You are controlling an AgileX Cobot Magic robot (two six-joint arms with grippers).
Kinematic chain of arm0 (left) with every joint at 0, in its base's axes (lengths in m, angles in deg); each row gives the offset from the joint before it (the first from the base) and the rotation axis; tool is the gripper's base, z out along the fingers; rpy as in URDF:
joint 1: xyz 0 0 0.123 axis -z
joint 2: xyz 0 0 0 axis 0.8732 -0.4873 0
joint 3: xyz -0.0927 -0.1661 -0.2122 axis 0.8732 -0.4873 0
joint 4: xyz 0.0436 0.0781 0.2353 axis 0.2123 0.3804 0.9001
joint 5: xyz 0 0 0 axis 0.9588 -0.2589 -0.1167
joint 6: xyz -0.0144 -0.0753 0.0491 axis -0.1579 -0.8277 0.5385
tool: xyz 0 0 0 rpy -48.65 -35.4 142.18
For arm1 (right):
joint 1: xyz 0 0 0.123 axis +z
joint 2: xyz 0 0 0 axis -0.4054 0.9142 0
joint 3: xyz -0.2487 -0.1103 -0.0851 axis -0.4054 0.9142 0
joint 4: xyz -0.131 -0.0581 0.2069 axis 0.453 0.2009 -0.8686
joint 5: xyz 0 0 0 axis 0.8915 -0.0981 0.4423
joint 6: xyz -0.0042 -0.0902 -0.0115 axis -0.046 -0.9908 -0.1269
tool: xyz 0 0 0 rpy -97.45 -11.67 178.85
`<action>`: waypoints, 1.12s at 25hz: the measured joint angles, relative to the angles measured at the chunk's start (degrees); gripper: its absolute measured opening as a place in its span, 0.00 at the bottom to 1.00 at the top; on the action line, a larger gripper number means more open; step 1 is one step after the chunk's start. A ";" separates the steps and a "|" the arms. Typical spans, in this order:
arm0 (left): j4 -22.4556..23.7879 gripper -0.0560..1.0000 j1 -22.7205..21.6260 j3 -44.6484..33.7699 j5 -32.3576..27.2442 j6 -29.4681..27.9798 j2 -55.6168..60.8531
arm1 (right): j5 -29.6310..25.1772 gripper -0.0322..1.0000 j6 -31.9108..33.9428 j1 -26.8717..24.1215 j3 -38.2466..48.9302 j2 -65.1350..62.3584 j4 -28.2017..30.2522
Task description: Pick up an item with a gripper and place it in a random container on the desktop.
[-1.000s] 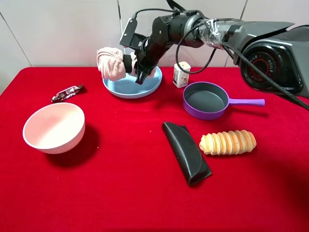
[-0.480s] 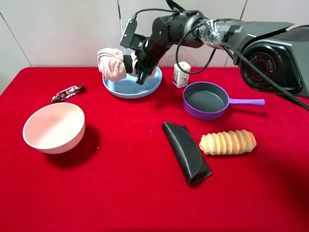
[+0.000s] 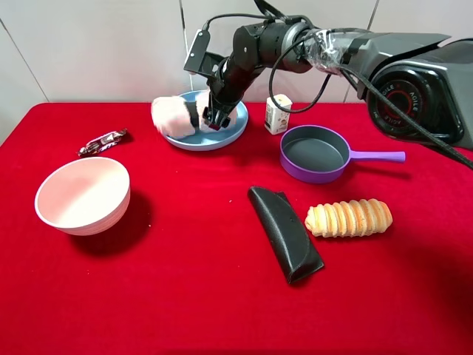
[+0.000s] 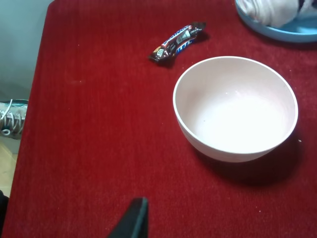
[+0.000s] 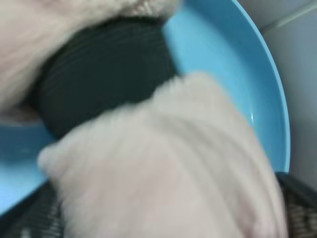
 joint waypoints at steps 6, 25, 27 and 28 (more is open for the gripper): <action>0.00 0.99 0.00 0.00 0.00 0.00 0.00 | -0.56 0.70 3.21 0.00 -0.04 -0.33 0.55; 0.00 0.99 0.00 0.00 0.00 0.00 0.00 | -19.56 0.70 22.01 2.01 -0.06 -9.59 1.95; 0.00 0.99 0.00 0.00 0.00 0.00 0.00 | -22.57 0.70 25.23 2.37 -0.06 -11.57 1.95; 0.00 0.99 0.00 0.00 0.00 0.00 0.00 | -24.60 0.70 27.26 2.54 -0.06 -12.31 1.95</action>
